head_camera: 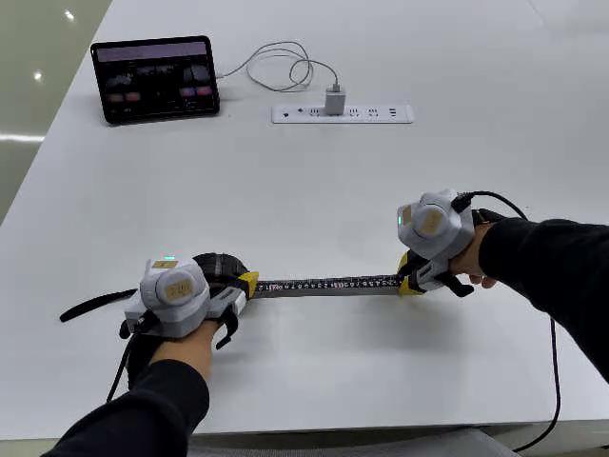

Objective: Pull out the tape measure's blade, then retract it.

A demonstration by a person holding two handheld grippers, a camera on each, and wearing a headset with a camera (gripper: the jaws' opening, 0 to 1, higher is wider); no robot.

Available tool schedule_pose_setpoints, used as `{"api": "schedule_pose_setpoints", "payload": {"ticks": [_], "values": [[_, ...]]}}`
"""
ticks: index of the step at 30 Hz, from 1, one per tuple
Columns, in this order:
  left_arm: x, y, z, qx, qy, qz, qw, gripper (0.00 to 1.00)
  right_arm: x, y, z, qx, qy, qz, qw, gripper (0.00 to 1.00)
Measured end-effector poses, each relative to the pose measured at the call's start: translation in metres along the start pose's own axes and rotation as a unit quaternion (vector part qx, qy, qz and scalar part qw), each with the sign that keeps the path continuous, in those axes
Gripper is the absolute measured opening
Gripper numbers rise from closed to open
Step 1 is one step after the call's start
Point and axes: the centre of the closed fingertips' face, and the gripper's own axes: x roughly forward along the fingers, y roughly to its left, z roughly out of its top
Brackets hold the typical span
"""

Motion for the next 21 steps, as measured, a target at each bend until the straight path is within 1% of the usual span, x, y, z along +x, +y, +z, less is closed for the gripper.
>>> {"api": "schedule_pose_setpoints", "payload": {"ticks": [3,7,15,21], "values": [[0.0002,-0.0002,-0.0001,-0.001,0.001,-0.001,1.0000,0.61,0.0002,0.0006,-0.0003,-0.010,-0.008,-0.001,0.9999,0.10],[0.0002,-0.0005,-0.0003,-0.002,0.001,-0.001,1.0000,0.61,0.0015,-0.0005,0.0004,-0.001,-0.021,-0.003,0.9998,0.10],[-0.0001,-0.0011,-0.0001,-0.002,0.002,-0.002,1.0000,0.61,0.0026,0.0003,0.0035,-0.010,-0.018,-0.005,0.9998,0.10],[0.0000,-0.0013,0.0001,-0.003,0.002,-0.003,1.0000,0.61,0.0031,0.0002,0.0060,-0.002,-0.018,-0.006,0.9998,0.10]]}}
